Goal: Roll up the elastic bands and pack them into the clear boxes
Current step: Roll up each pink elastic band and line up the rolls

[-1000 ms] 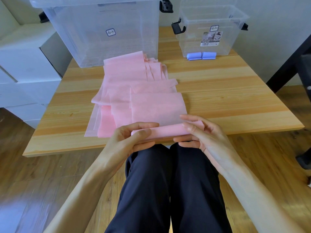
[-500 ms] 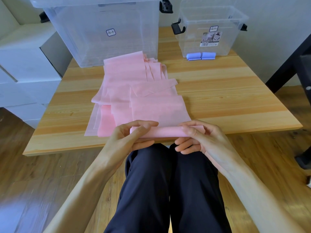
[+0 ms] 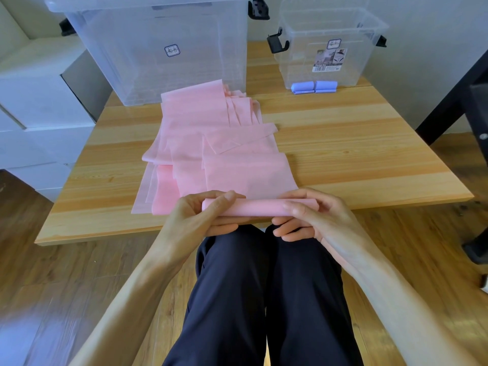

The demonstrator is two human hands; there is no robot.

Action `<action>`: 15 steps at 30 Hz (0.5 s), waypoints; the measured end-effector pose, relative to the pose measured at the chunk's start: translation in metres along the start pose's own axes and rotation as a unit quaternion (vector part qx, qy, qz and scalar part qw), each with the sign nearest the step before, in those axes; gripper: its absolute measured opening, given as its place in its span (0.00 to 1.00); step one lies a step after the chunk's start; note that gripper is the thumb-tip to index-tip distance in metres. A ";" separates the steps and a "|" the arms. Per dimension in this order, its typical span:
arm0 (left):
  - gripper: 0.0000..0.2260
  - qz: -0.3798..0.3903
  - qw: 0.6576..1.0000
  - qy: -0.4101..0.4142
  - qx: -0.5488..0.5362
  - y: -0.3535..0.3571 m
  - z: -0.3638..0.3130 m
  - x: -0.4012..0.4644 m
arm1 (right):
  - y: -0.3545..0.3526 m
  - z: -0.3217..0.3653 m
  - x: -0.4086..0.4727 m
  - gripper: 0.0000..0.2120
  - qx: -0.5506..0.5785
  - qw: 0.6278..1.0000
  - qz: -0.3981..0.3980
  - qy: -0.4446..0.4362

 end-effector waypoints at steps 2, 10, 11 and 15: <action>0.16 0.010 1.000 -0.001 0.000 0.001 -0.001 -0.001 | -0.001 0.000 0.000 0.14 0.000 1.000 -0.008 -0.005; 0.15 -0.006 1.000 0.001 0.014 0.000 -0.001 -0.001 | -0.001 0.001 0.001 0.16 0.004 1.000 -0.008 -0.003; 0.15 -0.005 1.000 0.006 0.012 -0.001 -0.001 0.000 | -0.001 0.001 0.001 0.15 0.002 1.000 -0.009 -0.003; 0.13 -0.016 1.000 0.014 0.007 -0.004 0.001 0.002 | -0.003 0.000 0.001 0.16 0.010 1.000 -0.018 -0.003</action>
Point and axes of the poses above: each hand's wrist, its own x-axis towards the middle knuckle, its own y-axis out of the palm, z = x × y, the point moved 6 cm from there along x, towards the middle knuckle, and after that the axes turned 7 degrees about x, right-handed, at the moved point
